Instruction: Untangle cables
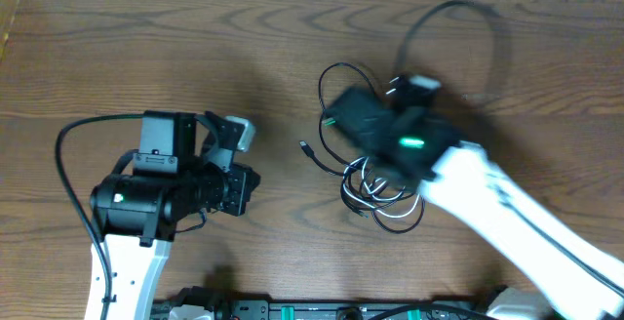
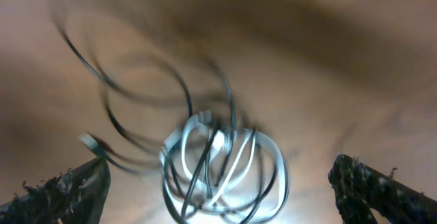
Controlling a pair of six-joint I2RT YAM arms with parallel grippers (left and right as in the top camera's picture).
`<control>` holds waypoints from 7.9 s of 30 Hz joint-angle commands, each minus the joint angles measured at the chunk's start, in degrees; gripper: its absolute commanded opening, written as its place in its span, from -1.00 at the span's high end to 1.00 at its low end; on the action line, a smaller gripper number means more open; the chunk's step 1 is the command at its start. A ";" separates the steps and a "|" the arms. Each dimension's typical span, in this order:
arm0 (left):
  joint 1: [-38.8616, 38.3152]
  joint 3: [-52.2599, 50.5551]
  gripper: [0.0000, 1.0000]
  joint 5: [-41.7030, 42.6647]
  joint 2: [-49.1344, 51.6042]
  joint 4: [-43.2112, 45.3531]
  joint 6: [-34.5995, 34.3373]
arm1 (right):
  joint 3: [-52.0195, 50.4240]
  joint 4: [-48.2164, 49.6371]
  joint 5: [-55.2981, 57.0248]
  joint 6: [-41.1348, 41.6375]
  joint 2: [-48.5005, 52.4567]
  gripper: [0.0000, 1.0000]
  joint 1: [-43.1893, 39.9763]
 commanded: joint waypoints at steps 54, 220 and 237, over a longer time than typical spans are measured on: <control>-17.81 10.58 0.86 -12.79 -0.33 31.10 -5.66 | 0.63 -4.96 -17.16 -47.82 -23.76 -0.98 -23.43; 16.79 11.02 0.00 18.58 10.84 -11.04 21.79 | -4.13 43.67 -38.86 -27.82 22.67 -0.01 -8.66; 16.79 11.02 0.00 18.56 10.84 -11.74 21.79 | -5.25 46.10 -31.08 -23.56 23.61 0.48 -7.28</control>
